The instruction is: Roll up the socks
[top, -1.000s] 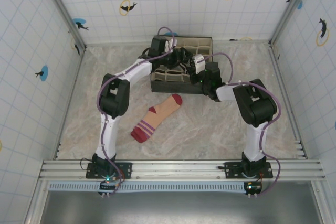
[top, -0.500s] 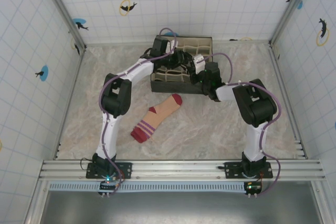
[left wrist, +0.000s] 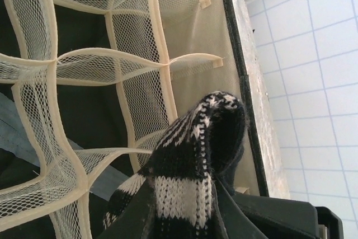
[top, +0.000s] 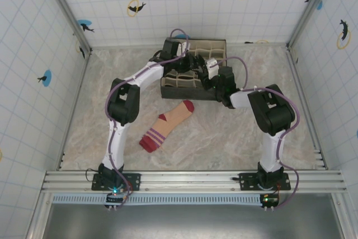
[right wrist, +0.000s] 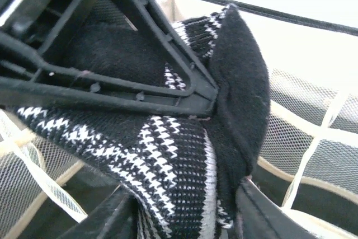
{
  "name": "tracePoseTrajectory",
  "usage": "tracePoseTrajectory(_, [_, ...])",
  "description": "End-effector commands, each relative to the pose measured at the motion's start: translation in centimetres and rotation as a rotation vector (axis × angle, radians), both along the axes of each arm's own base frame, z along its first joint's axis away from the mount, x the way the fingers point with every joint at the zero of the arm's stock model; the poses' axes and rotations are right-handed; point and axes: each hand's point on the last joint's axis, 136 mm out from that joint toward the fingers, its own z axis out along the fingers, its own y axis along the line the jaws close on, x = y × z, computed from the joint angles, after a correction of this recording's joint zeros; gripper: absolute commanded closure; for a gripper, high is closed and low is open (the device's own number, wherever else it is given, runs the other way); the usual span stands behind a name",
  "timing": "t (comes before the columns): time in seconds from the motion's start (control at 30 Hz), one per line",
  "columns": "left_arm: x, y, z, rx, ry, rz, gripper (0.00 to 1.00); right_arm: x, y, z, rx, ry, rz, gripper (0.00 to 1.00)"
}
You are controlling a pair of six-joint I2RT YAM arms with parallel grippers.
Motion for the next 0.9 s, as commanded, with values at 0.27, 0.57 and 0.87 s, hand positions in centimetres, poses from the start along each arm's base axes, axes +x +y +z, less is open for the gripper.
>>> tracePoseTrajectory(0.27, [-0.6,-1.2,1.9,0.037,-0.068,-0.055,1.00,-1.0,-2.1,1.9,0.058,0.104,-0.037,0.31])
tracePoseTrajectory(0.57, [-0.8,-1.2,1.5,0.104,-0.116,-0.081,1.00,-3.7,-4.1,3.6,0.128,0.190,-0.020,0.26])
tracePoseTrajectory(0.87, [-1.5,-2.3,1.0,0.215,-0.205,-0.106,1.00,-6.4,-7.6,4.2,0.148,0.190,-0.149,0.25])
